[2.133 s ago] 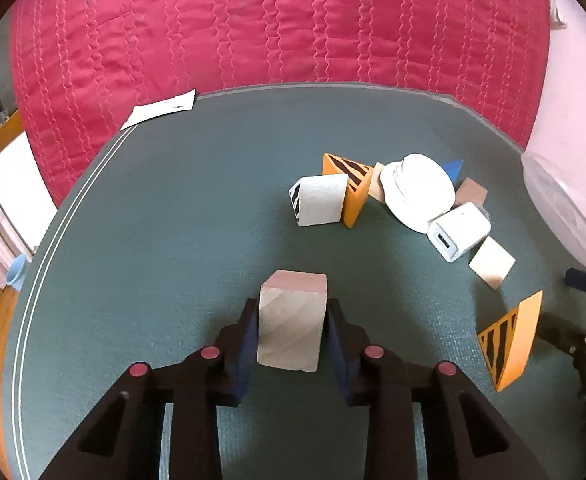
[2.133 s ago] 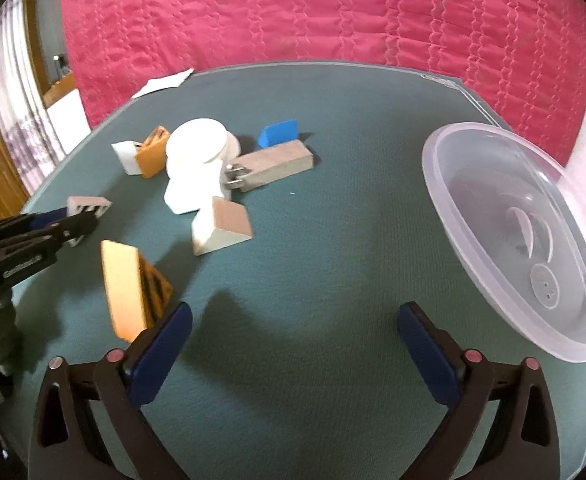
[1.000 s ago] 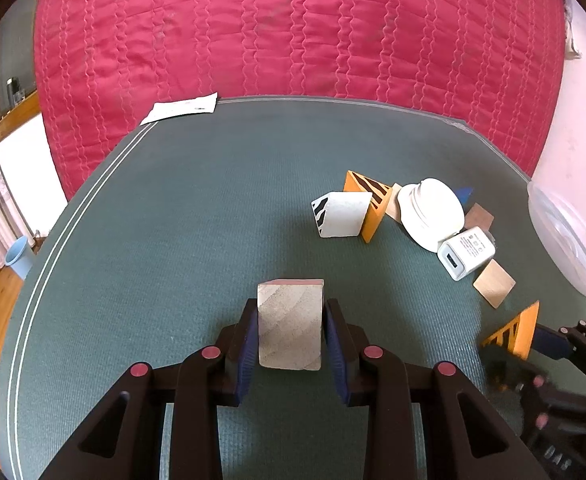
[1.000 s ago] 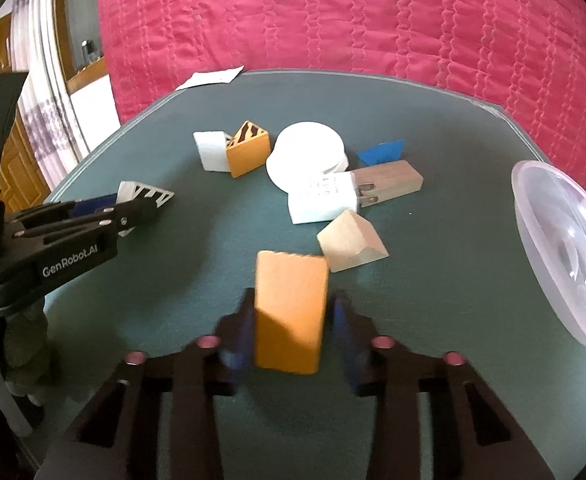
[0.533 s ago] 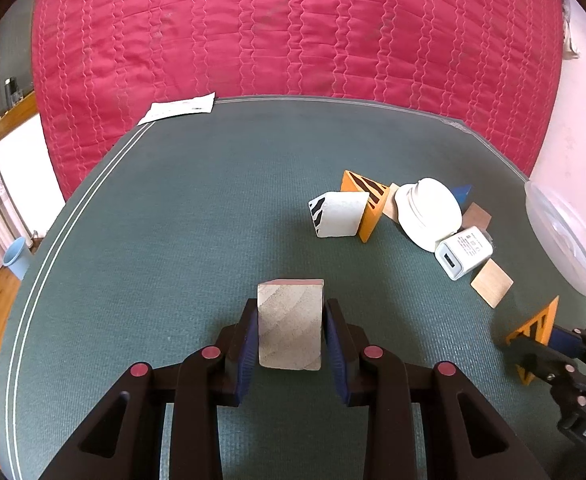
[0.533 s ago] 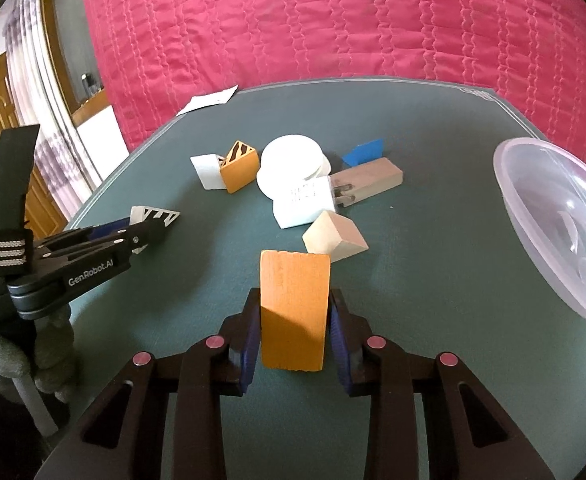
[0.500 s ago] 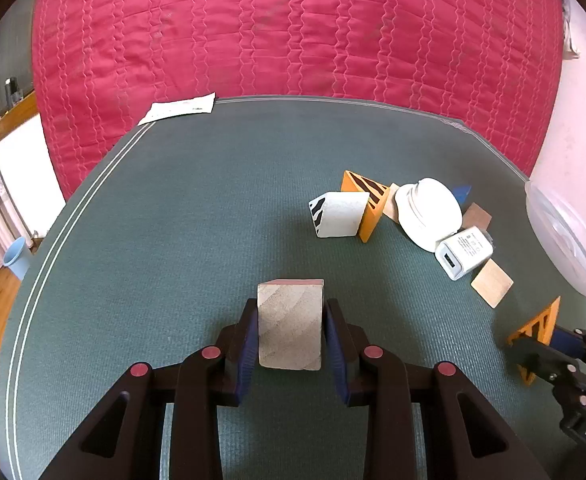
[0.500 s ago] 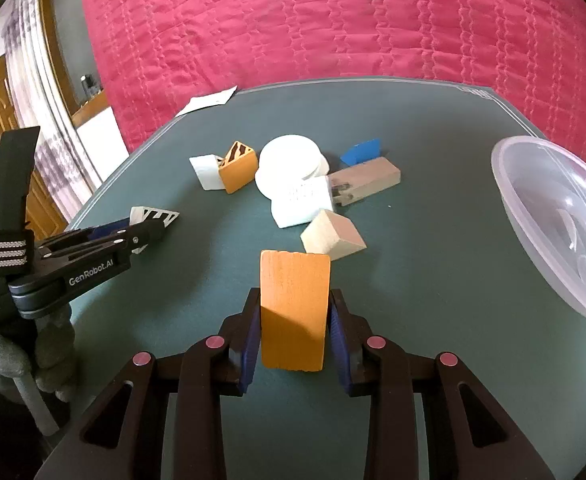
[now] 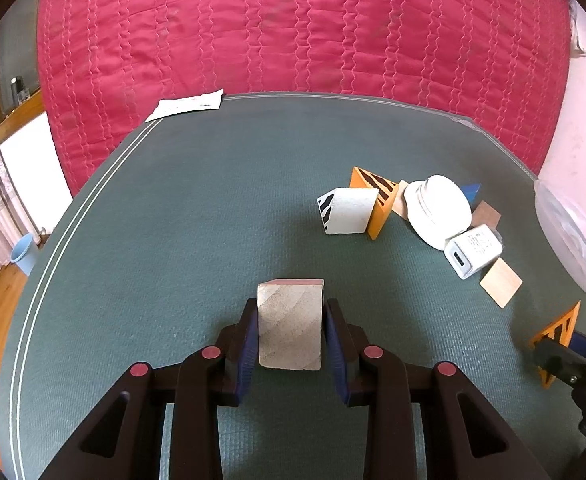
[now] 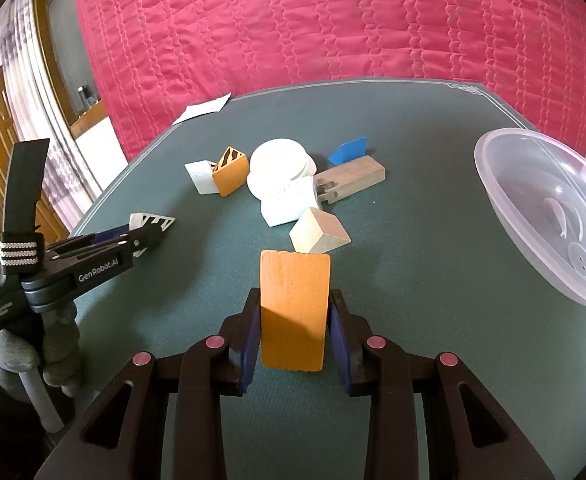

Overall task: Organize rigid objects
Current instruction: 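Lift the wooden prism with left tool while right tool lifts the orange block, then carry the orange block into the clear bowl and open the right tool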

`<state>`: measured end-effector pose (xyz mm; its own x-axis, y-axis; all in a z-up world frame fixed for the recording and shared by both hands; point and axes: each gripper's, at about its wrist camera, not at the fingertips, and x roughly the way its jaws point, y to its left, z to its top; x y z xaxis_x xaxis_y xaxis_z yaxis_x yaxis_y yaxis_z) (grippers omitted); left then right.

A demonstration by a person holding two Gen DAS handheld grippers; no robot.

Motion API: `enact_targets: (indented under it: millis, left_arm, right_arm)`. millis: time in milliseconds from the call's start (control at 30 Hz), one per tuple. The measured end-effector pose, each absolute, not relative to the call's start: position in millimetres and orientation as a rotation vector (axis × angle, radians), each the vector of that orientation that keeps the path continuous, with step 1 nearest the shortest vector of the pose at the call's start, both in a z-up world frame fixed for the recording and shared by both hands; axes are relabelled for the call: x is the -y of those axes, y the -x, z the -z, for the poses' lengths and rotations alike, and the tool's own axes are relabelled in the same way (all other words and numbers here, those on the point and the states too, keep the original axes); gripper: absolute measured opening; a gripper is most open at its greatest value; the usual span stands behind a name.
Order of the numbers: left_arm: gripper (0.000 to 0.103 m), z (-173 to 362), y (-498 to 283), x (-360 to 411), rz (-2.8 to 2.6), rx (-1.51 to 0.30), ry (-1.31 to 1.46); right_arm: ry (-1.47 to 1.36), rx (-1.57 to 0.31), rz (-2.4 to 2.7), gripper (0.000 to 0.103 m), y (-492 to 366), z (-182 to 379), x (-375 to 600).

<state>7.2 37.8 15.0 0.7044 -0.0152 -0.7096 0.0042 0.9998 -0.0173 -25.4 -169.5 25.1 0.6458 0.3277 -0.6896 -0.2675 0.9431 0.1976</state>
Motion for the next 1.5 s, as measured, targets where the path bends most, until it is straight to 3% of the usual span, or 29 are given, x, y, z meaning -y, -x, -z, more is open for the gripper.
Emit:
enact_targets:
  millis: [1000,1500]
  left_arm:
    - [0.033,-13,-1,-20,-0.041,-0.801,-0.028]
    - [0.031,-13,3,-9,-0.007,-0.808,-0.029]
  right_arm:
    - [-0.108,-0.774,-0.276,0.033,31,-33,217]
    - [-0.196,-0.668,-0.086,0.033,24,-61,288]
